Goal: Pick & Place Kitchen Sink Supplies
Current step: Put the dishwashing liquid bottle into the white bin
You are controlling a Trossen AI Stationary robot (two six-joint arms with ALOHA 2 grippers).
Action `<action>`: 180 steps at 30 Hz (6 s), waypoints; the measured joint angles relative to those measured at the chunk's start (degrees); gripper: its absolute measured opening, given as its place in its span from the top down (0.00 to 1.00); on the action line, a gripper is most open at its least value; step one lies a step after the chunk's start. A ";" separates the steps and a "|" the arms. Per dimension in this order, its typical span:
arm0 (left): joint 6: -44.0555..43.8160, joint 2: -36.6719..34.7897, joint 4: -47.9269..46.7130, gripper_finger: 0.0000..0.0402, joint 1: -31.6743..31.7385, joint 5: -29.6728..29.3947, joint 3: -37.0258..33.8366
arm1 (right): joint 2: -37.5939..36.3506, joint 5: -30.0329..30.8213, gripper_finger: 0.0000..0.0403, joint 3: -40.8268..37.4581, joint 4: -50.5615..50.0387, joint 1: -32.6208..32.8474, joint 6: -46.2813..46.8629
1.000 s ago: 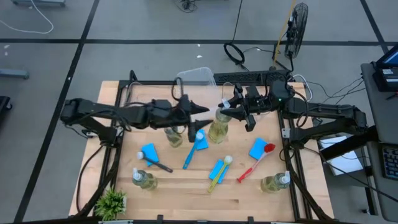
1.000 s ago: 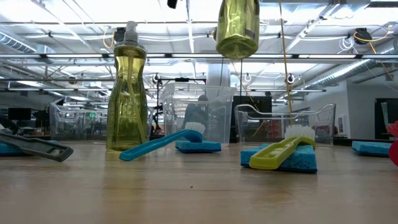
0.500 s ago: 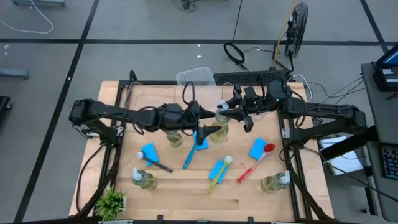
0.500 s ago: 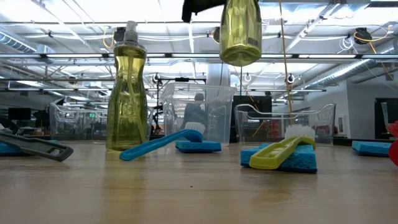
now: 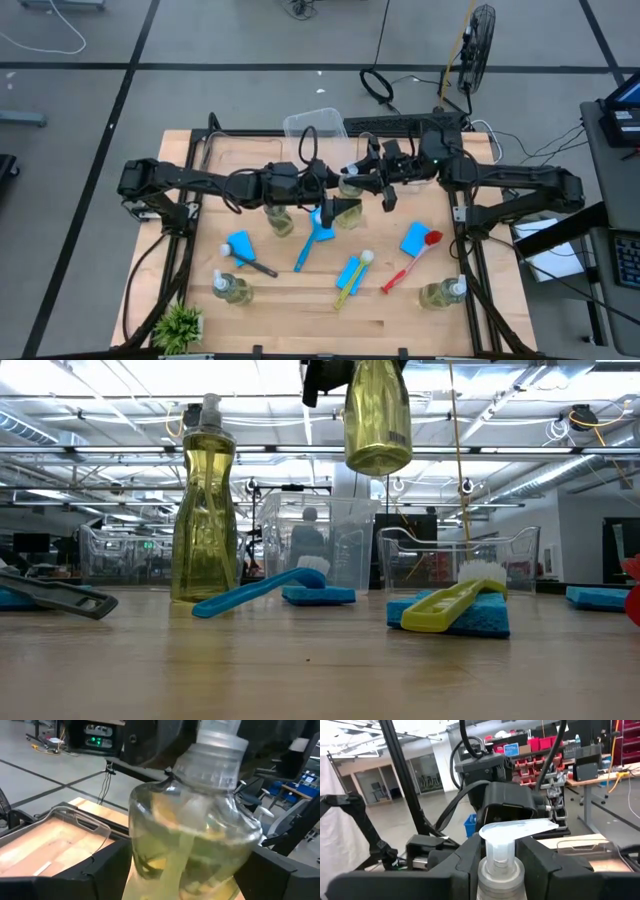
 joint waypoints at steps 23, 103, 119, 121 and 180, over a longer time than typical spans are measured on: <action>3.70 0.00 -0.38 0.43 0.90 -2.18 0.00 | 0.93 1.41 0.71 0.00 1.98 0.00 0.34; 0.61 11.67 -11.30 0.41 22.99 -49.45 5.13 | -8.84 3.98 0.37 -0.02 -15.00 -2.71 -5.24; -3.19 11.67 -14.44 0.41 22.86 -49.10 5.11 | -8.84 3.99 0.37 -0.04 -14.98 -2.71 -5.24; -3.36 11.67 -14.58 0.39 22.84 -48.99 5.11 | -8.84 3.97 0.37 -0.04 -14.96 -2.71 -5.25; 12.15 11.32 -18.20 0.16 21.73 -49.82 5.25 | -8.82 3.97 0.37 -0.07 -14.92 -2.71 -4.81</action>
